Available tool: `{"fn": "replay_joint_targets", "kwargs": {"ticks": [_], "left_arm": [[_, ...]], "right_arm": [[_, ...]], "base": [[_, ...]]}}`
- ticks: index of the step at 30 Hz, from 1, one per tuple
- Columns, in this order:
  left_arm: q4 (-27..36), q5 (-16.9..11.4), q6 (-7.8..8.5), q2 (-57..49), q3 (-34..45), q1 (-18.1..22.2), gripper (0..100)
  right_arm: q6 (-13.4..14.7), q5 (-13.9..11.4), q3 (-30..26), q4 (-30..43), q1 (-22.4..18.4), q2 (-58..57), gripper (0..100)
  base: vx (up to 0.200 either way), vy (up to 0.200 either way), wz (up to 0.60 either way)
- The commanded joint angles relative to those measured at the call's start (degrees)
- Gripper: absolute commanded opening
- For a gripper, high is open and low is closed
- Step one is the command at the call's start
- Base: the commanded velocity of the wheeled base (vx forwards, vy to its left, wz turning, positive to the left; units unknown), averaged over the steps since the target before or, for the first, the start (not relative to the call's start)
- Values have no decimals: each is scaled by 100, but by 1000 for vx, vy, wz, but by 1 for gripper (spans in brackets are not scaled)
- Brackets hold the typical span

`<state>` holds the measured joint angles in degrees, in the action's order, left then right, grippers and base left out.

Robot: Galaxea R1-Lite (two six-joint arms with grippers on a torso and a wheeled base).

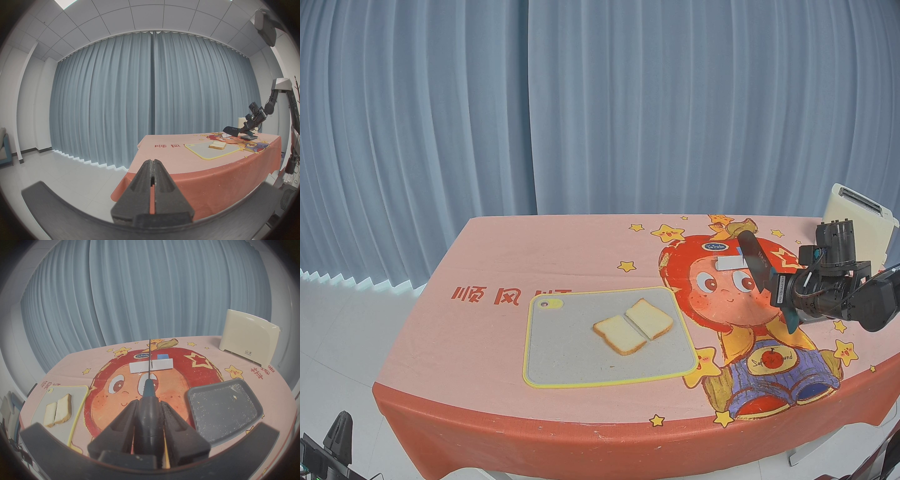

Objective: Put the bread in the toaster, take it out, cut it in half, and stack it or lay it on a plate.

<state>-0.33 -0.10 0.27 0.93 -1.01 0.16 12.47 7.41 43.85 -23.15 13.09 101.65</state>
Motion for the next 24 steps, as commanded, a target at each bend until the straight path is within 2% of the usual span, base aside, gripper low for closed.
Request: {"fn": "replay_joint_targets", "kwargs": {"ticks": [1,24], "left_arm": [[-2,1,0,-93,101,2,0],[-2,1,-9,-93,101,2,0]], "right_arm": [[1,6,1,-5,0,57,0],[27,6,45,-14,-8,189,0]], "base": [[0,0,0],[0,0,0]]}}
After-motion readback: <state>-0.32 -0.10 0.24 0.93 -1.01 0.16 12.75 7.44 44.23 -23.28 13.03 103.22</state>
